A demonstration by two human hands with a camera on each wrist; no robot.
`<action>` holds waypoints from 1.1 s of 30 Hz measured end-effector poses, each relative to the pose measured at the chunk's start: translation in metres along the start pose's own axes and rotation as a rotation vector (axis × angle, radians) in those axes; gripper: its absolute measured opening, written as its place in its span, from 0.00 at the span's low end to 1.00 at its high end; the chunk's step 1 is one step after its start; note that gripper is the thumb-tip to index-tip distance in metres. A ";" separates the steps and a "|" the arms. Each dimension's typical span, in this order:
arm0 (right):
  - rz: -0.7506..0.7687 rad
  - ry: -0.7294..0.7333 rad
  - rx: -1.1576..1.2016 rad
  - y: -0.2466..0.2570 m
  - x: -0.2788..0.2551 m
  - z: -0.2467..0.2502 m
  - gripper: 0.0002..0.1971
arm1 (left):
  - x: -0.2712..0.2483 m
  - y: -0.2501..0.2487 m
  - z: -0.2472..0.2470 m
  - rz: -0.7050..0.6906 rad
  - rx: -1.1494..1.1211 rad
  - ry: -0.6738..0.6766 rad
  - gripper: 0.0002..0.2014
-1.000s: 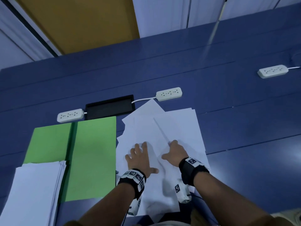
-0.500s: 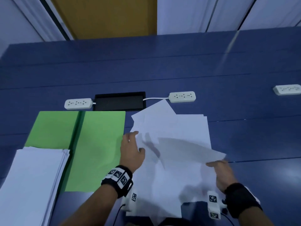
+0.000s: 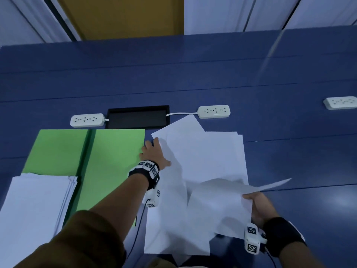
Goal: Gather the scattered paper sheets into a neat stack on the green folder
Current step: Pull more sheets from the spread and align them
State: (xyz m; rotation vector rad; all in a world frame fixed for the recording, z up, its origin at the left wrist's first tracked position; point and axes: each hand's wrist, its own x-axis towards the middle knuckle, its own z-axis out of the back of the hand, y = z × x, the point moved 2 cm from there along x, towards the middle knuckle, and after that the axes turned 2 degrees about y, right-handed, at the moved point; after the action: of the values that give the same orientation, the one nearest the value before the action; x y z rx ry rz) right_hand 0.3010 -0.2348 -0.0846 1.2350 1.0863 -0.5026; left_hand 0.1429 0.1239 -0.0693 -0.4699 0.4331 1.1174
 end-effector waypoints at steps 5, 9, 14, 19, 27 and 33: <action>0.001 -0.030 0.016 -0.006 0.010 0.003 0.26 | 0.013 -0.005 0.003 0.061 0.040 0.045 0.56; 0.053 -0.010 0.016 -0.003 0.008 0.000 0.24 | 0.015 -0.003 0.004 0.053 0.064 0.077 0.47; 0.058 -0.009 0.002 -0.003 0.006 -0.001 0.23 | 0.014 -0.003 -0.002 0.079 0.007 0.005 0.56; 0.046 -0.020 0.003 -0.003 0.003 -0.002 0.25 | 0.009 -0.010 0.000 0.092 -0.115 0.035 0.55; 0.072 0.017 -0.022 0.000 -0.005 -0.006 0.23 | -0.027 -0.001 0.002 -0.209 -0.308 0.119 0.18; 0.242 0.081 -0.233 0.019 -0.034 -0.022 0.14 | -0.122 0.002 0.015 -0.730 -0.306 0.151 0.11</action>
State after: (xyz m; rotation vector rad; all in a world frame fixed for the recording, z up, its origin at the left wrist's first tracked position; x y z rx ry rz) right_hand 0.2931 -0.2165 -0.0443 1.1679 1.0151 -0.1379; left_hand 0.0968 0.0419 0.0106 -0.8991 0.1861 0.4363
